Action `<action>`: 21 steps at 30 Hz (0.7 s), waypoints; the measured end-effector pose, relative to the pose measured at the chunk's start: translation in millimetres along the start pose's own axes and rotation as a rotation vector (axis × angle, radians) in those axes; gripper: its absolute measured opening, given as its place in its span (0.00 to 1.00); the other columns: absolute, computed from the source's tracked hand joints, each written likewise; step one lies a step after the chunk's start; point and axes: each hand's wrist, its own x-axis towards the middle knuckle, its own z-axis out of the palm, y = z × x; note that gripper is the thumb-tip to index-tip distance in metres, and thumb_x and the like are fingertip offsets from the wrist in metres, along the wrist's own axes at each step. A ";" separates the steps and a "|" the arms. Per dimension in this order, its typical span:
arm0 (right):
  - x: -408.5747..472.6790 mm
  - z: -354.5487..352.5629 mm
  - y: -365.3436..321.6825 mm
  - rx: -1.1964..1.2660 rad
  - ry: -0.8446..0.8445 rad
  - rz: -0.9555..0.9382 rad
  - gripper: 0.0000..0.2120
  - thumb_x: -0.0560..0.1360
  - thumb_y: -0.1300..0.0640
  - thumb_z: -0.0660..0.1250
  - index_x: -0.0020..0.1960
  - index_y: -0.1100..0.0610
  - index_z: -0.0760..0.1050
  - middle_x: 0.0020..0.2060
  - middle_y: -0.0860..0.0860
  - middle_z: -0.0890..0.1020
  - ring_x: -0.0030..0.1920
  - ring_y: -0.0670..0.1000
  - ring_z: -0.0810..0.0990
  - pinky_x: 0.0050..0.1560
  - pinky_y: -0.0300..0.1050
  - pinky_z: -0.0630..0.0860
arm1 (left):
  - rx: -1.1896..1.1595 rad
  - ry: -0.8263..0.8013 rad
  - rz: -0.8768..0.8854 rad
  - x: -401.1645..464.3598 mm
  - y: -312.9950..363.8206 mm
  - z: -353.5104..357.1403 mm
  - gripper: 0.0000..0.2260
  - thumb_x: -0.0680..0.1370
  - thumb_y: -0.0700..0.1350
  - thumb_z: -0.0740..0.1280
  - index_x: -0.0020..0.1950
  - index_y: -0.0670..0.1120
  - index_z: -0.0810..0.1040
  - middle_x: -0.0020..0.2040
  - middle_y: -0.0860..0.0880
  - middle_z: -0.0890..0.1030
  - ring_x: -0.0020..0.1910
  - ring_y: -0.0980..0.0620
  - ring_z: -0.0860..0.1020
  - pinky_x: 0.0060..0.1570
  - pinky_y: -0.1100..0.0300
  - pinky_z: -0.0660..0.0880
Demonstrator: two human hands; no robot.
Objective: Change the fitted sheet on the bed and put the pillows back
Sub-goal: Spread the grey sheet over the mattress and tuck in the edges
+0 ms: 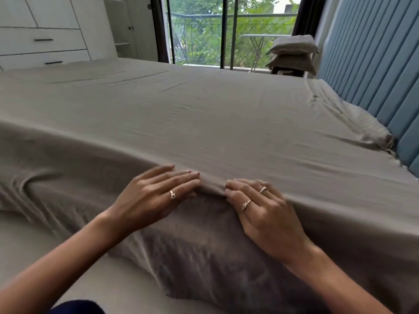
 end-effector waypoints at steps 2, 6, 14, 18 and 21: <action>-4.0 -9.4 1.6 0.093 0.010 0.040 0.07 0.76 0.60 0.68 0.53 0.59 0.82 0.56 0.52 0.82 0.58 0.52 0.80 0.60 0.49 0.75 | 0.013 -0.025 -0.023 13.5 1.7 -3.0 0.12 0.80 0.46 0.67 0.62 0.45 0.80 0.63 0.49 0.79 0.59 0.52 0.80 0.59 0.52 0.76; -22.1 -34.2 8.2 0.173 0.025 0.128 0.13 0.79 0.58 0.64 0.61 0.61 0.79 0.64 0.55 0.77 0.66 0.52 0.75 0.66 0.50 0.71 | 0.021 -0.109 -0.068 30.4 15.2 -4.9 0.17 0.82 0.48 0.62 0.70 0.48 0.72 0.71 0.48 0.72 0.69 0.50 0.72 0.66 0.51 0.70; -85.6 -20.2 5.3 -0.220 -0.257 0.075 0.24 0.80 0.49 0.57 0.74 0.52 0.65 0.75 0.50 0.63 0.75 0.49 0.59 0.74 0.52 0.50 | 0.118 -0.390 -0.173 20.2 54.6 33.8 0.26 0.81 0.57 0.54 0.78 0.55 0.52 0.79 0.49 0.53 0.77 0.46 0.55 0.72 0.48 0.56; -111.2 -13.6 7.3 -0.095 -0.423 -0.067 0.22 0.80 0.47 0.56 0.73 0.51 0.68 0.73 0.48 0.66 0.73 0.45 0.64 0.74 0.48 0.51 | 0.182 -0.429 -0.119 3.5 60.0 33.8 0.27 0.82 0.60 0.51 0.79 0.56 0.46 0.79 0.47 0.42 0.78 0.44 0.46 0.75 0.46 0.47; -116.0 -15.1 3.9 0.081 -0.517 -0.081 0.22 0.79 0.50 0.57 0.72 0.52 0.68 0.71 0.49 0.70 0.69 0.46 0.71 0.72 0.46 0.60 | 0.128 -0.522 0.045 -27.9 65.1 34.4 0.25 0.83 0.60 0.48 0.79 0.56 0.49 0.79 0.49 0.46 0.78 0.47 0.47 0.75 0.48 0.46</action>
